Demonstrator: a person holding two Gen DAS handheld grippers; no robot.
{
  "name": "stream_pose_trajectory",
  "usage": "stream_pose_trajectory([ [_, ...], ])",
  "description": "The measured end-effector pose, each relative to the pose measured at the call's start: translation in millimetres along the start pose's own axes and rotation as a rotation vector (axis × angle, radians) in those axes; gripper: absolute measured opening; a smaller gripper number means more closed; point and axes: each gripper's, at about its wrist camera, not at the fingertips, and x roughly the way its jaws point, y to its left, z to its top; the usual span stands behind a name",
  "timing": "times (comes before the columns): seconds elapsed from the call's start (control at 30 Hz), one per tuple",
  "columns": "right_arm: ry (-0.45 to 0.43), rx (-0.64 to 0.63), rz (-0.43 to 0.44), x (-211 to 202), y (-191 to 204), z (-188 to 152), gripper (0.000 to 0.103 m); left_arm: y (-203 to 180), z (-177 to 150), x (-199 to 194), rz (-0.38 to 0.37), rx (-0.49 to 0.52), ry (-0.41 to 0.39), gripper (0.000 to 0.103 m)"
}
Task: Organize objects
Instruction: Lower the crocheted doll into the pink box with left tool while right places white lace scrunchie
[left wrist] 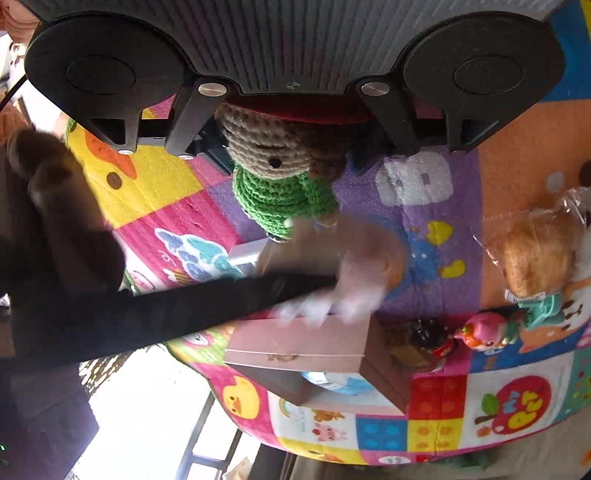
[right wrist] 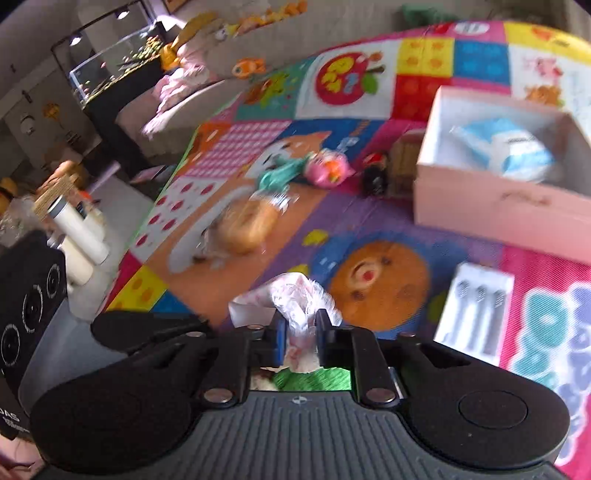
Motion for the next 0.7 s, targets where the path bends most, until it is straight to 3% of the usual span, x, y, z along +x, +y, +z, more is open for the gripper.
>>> stream_pose_trajectory([
  [0.2,-0.189,0.05,-0.219,-59,-40,-1,0.014,1,-1,1,-0.017,0.005,-0.008,0.077],
  [0.3,-0.188,0.069,-0.298,-78,-54,-21,0.014,4,-2,0,-0.024,-0.008,-0.018,0.074],
  [0.33,-0.175,0.08,-0.32,-82,-58,-29,0.014,4,-1,-1,-0.03,-0.015,-0.017,0.066],
  [0.47,-0.147,0.055,-0.423,-89,-61,-57,0.014,2,4,-11,-0.029,-0.018,-0.002,0.063],
  [0.7,-0.245,0.046,-0.384,-112,-60,-71,0.014,-7,43,-35,0.018,-0.017,-0.113,0.062],
])
